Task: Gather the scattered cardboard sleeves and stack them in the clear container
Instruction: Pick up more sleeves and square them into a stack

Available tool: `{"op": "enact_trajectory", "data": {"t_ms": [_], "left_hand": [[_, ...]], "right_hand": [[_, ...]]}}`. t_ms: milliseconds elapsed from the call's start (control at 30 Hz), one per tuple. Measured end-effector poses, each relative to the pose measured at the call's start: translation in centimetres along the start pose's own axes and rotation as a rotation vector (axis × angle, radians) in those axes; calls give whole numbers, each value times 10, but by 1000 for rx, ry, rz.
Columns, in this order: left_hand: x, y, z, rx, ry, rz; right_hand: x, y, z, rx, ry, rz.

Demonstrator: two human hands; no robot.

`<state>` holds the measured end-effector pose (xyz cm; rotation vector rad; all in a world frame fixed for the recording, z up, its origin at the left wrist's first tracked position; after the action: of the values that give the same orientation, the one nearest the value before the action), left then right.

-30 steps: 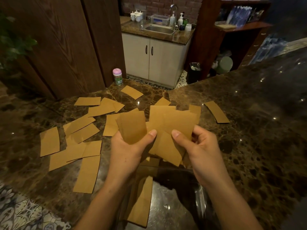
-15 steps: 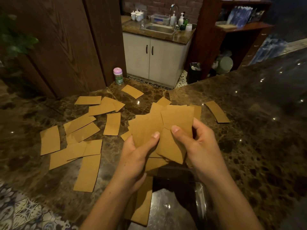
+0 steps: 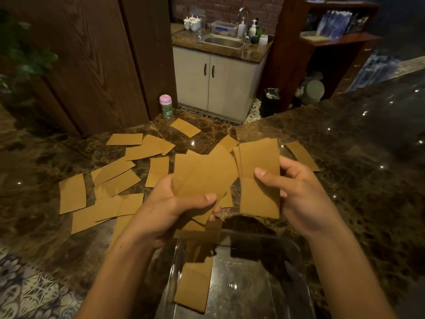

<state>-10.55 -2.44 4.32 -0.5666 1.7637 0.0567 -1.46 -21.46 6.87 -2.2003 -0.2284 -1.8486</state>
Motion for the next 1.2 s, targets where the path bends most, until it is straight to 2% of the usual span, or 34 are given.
{"op": "enact_trajectory", "data": {"t_ms": [133, 200, 333, 400, 533, 700, 800, 933, 1033, 1100, 1200], "left_hand": [[9, 0, 0, 103, 71, 105], [11, -1, -1, 80, 70, 123], [0, 8, 5, -197, -29, -103], [-3, 15, 7, -341, -58, -170], [-6, 3, 6, -432, -131, -249], [-14, -9, 2, -337, -217, -100], [-13, -11, 2, -264, -169, -81], [-6, -26, -4, -140, -72, -149], [-5, -32, -7, -138, -127, -80], [-2, -31, -6, -138, -99, -121], [2, -35, -8, -39, 17, -263]], "right_hand": [[10, -4, 4, 84, -17, -27], [9, -8, 4, 123, -13, -98], [3, -4, 2, 47, 12, -129], [-8, -7, -4, 62, -18, -173], [-27, -26, -17, 146, -56, -212], [-18, -22, -16, 87, 19, -176], [-11, -19, -14, 34, 48, -75], [-13, -26, -13, -71, -8, 148], [-16, -35, -16, -68, -16, 183], [-20, -37, -19, -69, -30, 177], [-23, -33, -17, -105, -58, 190]]}}
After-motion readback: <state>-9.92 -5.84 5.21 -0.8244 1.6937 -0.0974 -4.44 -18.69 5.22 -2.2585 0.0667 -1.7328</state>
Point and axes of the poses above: each hand's wrist, its own z-axis towards the middle knuckle, its own y-axis out of the back of the hand, x = y × z, the point moved 7 cm from there along z, towards the middle knuckle, and after that the axes turned 13 degrees about -x, right-handed, at the moved point
